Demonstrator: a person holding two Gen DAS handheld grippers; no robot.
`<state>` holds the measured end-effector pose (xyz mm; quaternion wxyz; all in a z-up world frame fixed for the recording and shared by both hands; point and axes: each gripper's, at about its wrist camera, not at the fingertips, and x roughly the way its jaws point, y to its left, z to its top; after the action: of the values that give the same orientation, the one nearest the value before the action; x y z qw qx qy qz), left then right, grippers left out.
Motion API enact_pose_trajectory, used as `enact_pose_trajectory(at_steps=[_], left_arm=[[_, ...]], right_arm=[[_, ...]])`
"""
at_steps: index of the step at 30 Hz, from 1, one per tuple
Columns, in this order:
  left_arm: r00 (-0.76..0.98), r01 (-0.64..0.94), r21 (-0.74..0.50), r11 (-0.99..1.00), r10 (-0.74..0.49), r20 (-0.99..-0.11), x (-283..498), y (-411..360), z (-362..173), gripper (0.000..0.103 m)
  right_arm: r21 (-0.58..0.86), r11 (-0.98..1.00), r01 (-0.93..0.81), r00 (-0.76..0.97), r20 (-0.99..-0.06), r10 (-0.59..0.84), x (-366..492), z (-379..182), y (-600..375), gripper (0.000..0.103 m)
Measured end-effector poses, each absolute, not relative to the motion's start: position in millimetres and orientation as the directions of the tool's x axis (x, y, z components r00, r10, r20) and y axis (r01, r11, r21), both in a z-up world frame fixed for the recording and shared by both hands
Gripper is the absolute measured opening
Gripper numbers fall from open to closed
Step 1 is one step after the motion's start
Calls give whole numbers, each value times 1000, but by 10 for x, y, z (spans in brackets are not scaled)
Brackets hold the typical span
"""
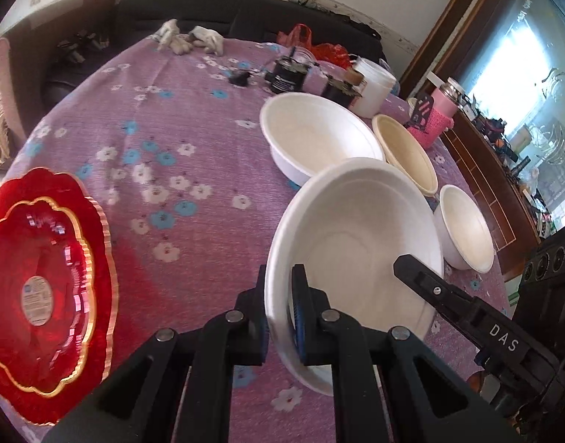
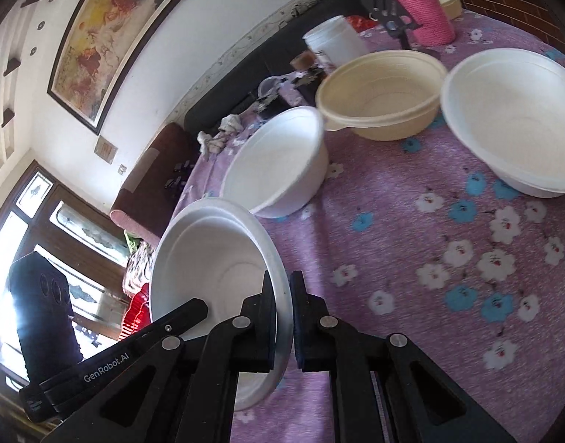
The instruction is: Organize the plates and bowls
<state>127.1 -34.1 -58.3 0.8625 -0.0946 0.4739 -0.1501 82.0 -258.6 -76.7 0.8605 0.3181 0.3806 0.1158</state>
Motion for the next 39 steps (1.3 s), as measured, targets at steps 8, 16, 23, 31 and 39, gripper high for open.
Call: enact_pose_trajectory(at_steps=[8, 16, 23, 31, 39], left_arm=[[600, 18, -263, 965, -221, -769, 940, 628, -250, 11], [598, -127, -242, 962, -121, -792, 731, 1417, -312, 11], [567, -188, -233, 954, -88, -819, 711, 1769, -452, 11], [518, -212, -168, 963, -35, -855, 820, 1842, -694, 13], [545, -204, -33, 978, 86, -834, 812, 1757, -649, 20]], right_arm=[[630, 766, -125, 633, -544, 551, 881, -434, -1564, 9], [630, 748, -207, 543, -562, 624, 972, -552, -619, 9], [598, 765, -240, 507, -595, 624, 1062, -662, -186, 9], [554, 800, -230, 479, -651, 589, 1186, -894, 27, 9], [491, 839, -235, 513, -670, 536, 1203, -912, 56, 9]])
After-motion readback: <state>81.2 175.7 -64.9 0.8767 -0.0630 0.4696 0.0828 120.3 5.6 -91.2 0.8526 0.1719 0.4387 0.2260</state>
